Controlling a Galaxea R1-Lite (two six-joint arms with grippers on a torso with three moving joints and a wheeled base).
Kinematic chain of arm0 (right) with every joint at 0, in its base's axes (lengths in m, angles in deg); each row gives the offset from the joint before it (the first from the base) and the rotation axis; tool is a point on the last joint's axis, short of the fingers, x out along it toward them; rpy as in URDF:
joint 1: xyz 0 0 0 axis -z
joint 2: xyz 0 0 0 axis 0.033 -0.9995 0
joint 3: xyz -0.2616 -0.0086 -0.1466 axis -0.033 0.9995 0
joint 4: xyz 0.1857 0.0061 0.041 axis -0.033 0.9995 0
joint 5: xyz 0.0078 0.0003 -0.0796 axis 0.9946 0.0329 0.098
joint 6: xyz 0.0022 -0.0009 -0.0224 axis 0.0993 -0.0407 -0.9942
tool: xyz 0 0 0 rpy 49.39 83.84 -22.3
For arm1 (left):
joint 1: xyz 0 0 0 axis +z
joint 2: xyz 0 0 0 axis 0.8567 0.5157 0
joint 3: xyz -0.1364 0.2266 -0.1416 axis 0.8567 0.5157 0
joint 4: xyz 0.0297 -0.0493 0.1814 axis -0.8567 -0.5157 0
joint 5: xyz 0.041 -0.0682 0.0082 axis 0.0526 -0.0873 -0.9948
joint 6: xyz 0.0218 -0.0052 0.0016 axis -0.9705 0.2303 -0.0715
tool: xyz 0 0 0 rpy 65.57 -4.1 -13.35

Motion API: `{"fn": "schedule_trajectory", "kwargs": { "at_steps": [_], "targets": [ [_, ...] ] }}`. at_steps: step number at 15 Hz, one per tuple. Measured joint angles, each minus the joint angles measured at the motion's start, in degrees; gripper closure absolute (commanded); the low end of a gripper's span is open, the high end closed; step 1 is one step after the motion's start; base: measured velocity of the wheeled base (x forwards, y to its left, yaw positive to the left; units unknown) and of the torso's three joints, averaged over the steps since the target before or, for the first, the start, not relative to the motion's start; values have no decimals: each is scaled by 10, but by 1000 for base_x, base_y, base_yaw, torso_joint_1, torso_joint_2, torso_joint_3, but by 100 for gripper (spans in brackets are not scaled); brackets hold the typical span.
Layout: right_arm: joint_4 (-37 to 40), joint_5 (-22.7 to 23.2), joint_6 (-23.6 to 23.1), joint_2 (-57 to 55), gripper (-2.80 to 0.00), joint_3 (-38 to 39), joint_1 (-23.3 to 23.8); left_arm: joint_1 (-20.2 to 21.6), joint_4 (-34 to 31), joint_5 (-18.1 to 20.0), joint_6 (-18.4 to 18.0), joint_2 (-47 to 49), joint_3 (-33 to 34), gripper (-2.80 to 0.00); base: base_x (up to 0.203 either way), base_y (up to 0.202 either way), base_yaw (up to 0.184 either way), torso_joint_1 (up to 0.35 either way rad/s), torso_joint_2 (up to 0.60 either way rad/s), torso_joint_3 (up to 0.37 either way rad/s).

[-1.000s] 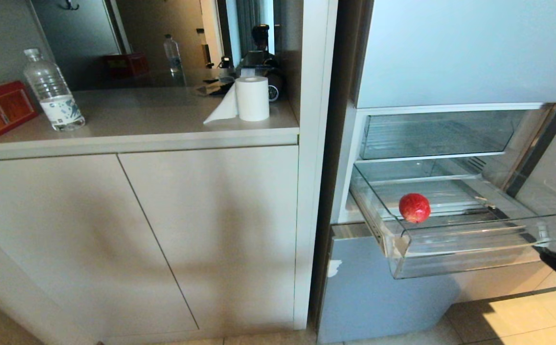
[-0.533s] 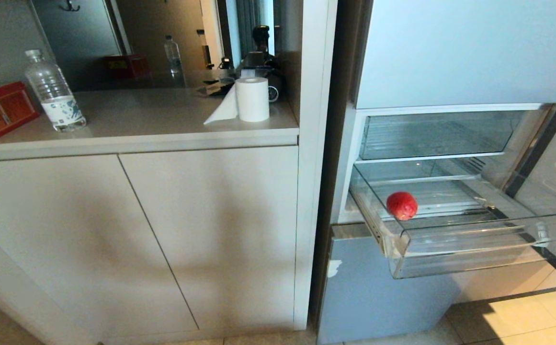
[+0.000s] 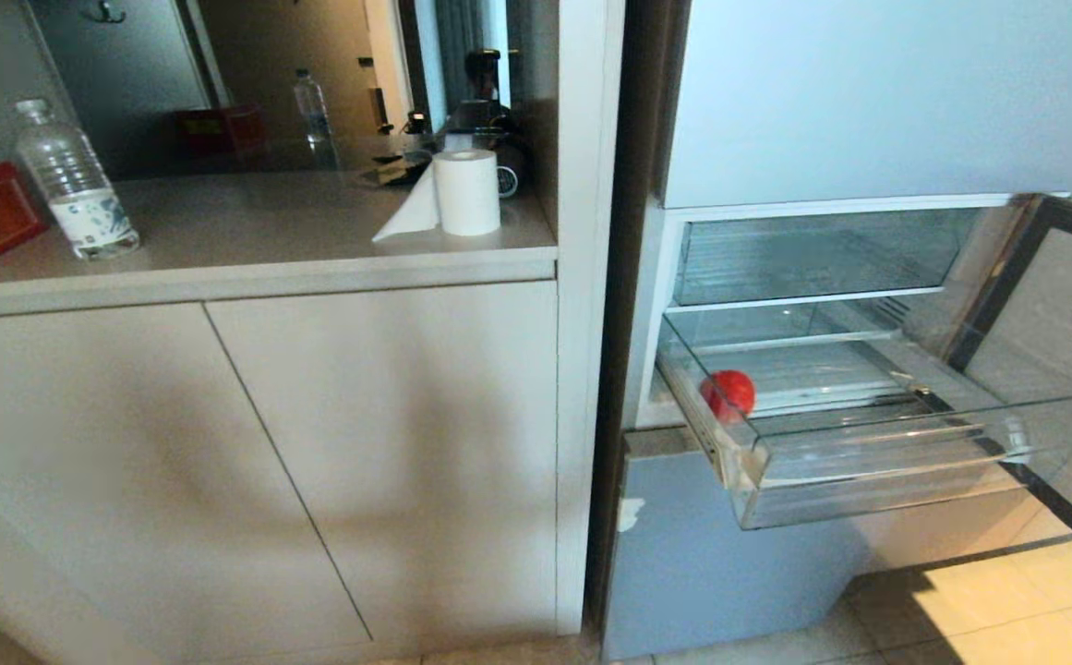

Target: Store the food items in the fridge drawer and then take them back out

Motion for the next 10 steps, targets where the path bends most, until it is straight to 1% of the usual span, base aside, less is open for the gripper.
{"fn": "schedule_trajectory", "kwargs": {
  "at_steps": [10],
  "targets": [
    [2, -1, 5, 4, 0, 0, 0, 0, 0, 0, 0, 0, 0, 0, 0, 9, -175, 2, 2, 2]
  ]
}}
